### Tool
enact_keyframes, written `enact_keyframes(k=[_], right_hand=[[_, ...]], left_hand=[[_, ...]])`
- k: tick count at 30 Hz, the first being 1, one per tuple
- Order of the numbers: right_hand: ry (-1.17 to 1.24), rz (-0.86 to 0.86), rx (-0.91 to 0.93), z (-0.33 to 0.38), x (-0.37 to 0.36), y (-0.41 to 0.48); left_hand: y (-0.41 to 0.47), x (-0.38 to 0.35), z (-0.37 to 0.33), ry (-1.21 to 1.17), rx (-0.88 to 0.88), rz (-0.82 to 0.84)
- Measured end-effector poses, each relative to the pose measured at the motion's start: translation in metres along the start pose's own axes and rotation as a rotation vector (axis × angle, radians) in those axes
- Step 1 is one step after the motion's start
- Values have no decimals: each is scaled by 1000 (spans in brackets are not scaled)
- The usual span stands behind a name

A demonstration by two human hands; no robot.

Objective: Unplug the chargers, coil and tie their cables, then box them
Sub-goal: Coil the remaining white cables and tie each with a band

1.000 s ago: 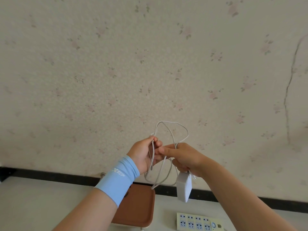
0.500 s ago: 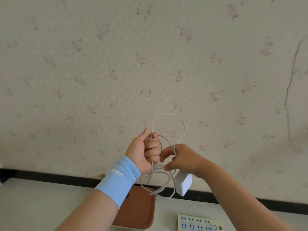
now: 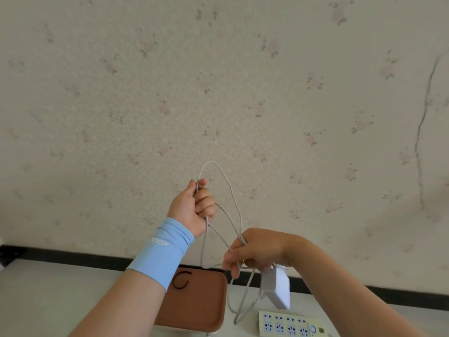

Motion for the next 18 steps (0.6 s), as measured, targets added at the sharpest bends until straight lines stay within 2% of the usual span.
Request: enact_keyframes(k=[4, 9, 14, 18], right_hand=[[73, -88, 43, 1, 1, 3], [48, -120, 131, 11, -16, 10], [70, -58, 162, 15, -22, 13], [140, -42, 187, 17, -25, 16]], left_hand=[[1, 8, -4, -119, -23, -104], [-6, -1, 16, -258, -16, -102], [-7, -6, 14, -273, -17, -103], [-7, 1, 8, -331, -119, -154]])
Point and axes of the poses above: each hand's wrist, its own y-axis towards the middle knuckle, its own x-axis out of the back of the hand, z = x × y, the point moved 1 cm from there along y, towards the middle knuckle, and after that the axes turned 11 degrees about -x, right-handed, at the moved point
